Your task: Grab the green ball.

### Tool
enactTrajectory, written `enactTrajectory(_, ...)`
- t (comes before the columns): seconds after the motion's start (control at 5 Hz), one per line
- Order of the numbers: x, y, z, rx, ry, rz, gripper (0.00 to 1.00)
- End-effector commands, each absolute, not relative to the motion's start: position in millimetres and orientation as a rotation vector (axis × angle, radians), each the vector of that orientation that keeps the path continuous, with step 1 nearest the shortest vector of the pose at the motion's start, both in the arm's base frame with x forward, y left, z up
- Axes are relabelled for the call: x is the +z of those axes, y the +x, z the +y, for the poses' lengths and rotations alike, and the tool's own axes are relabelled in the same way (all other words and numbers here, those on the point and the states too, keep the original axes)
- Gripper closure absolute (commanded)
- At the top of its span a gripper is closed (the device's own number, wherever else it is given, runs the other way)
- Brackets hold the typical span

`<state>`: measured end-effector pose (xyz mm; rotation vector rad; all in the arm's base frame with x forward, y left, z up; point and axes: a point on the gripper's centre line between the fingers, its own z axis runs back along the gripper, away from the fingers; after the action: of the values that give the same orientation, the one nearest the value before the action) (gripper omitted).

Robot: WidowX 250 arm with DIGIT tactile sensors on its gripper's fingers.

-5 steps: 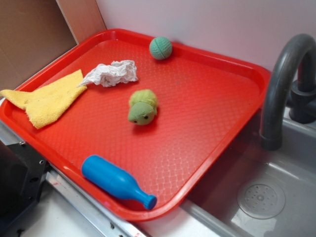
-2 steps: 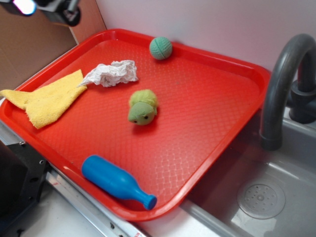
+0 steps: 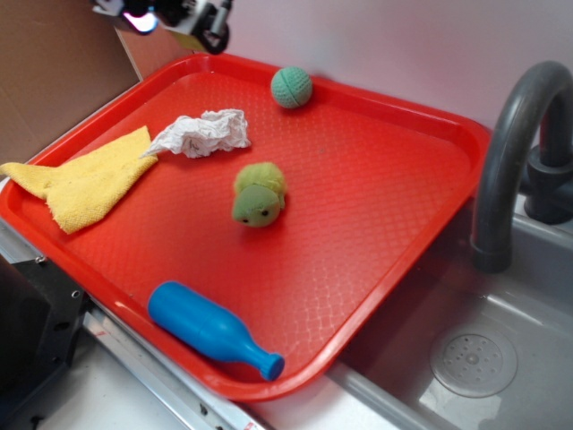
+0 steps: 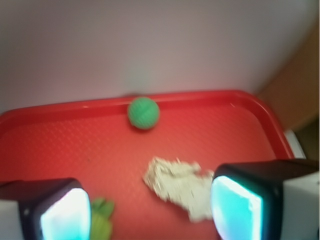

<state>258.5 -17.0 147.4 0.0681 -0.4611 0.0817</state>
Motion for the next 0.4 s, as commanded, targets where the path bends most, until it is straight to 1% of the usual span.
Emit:
enactTrajectory(0.0,124,306,7,0.057,0.060,-0.499,0.00)
enactTrajectory(0.2,106,322,11,0.049,0.052,-0.483,0.00)
